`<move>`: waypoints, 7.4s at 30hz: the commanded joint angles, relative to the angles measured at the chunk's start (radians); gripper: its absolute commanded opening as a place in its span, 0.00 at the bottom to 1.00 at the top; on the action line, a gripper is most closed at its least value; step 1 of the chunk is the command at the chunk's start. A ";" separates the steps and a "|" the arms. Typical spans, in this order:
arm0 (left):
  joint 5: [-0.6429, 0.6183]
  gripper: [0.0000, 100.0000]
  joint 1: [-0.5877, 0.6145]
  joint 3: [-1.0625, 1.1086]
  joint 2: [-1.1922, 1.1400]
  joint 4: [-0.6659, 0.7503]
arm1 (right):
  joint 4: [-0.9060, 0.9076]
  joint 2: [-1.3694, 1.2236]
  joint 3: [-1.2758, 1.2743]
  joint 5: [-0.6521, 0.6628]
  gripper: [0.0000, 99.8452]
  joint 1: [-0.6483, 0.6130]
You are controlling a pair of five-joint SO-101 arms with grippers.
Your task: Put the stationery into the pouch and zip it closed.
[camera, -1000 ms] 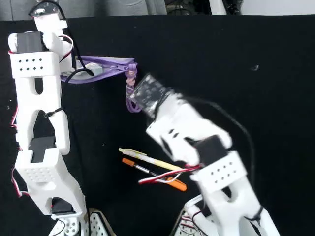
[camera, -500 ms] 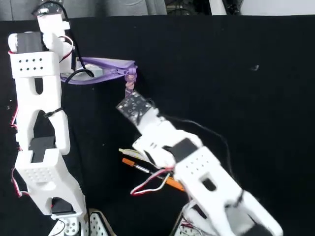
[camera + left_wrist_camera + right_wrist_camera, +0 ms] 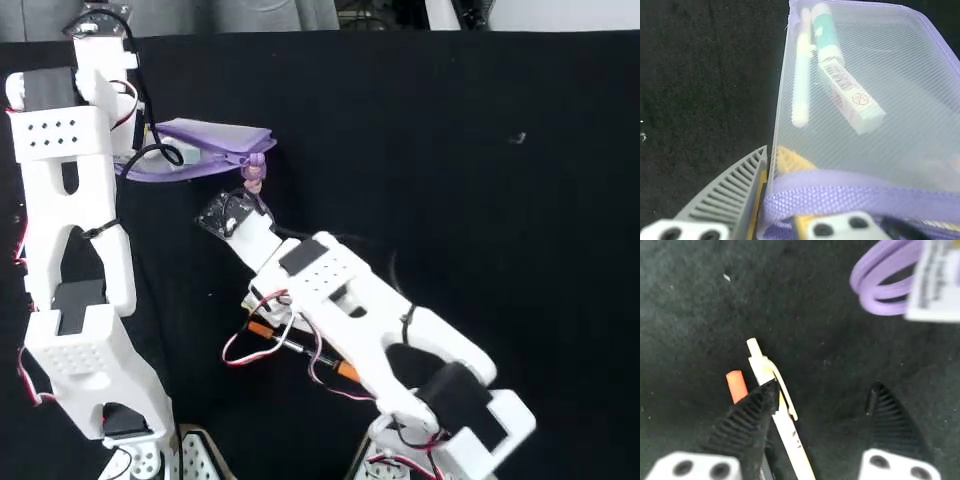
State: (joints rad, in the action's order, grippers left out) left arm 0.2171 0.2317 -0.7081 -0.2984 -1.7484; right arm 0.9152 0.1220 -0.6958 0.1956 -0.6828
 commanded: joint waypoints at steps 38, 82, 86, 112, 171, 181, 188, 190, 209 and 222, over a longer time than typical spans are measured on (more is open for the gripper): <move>-0.061 0.03 0.002 0.084 0.008 -0.011 | 0.242 -0.394 0.318 0.189 0.01 0.143; -0.267 0.03 -0.315 0.073 0.018 -0.009 | -0.887 1.227 -0.463 0.183 0.01 0.074; -0.267 0.03 -0.298 0.071 0.018 -0.008 | -1.221 1.227 -0.634 0.183 0.01 0.066; -0.269 0.03 -0.248 0.082 0.009 0.002 | -2.016 0.601 -0.728 -0.057 0.01 0.183; -0.267 0.03 -0.245 0.128 0.012 0.006 | -2.642 -0.332 -0.529 0.083 0.24 0.258; -0.267 0.03 -0.232 0.128 0.009 0.006 | -2.634 -0.102 -0.682 0.083 0.26 0.264; -0.265 0.03 -0.177 0.127 0.017 0.020 | -2.526 0.143 -0.812 0.078 0.26 0.324; -0.264 0.03 -0.185 0.105 0.020 0.012 | -2.392 0.240 -0.808 0.077 0.26 0.354; -0.155 0.03 -0.206 0.084 0.021 -0.015 | -0.690 1.095 -0.530 -0.270 0.26 0.612; -0.150 0.03 -0.125 0.159 0.032 -0.014 | -0.107 1.173 -0.470 0.009 0.14 0.336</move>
State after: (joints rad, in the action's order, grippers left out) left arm 0.0667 0.0875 -0.5715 -0.2539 -1.7484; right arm 0.7035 1.2697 -1.2329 0.1864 -0.2992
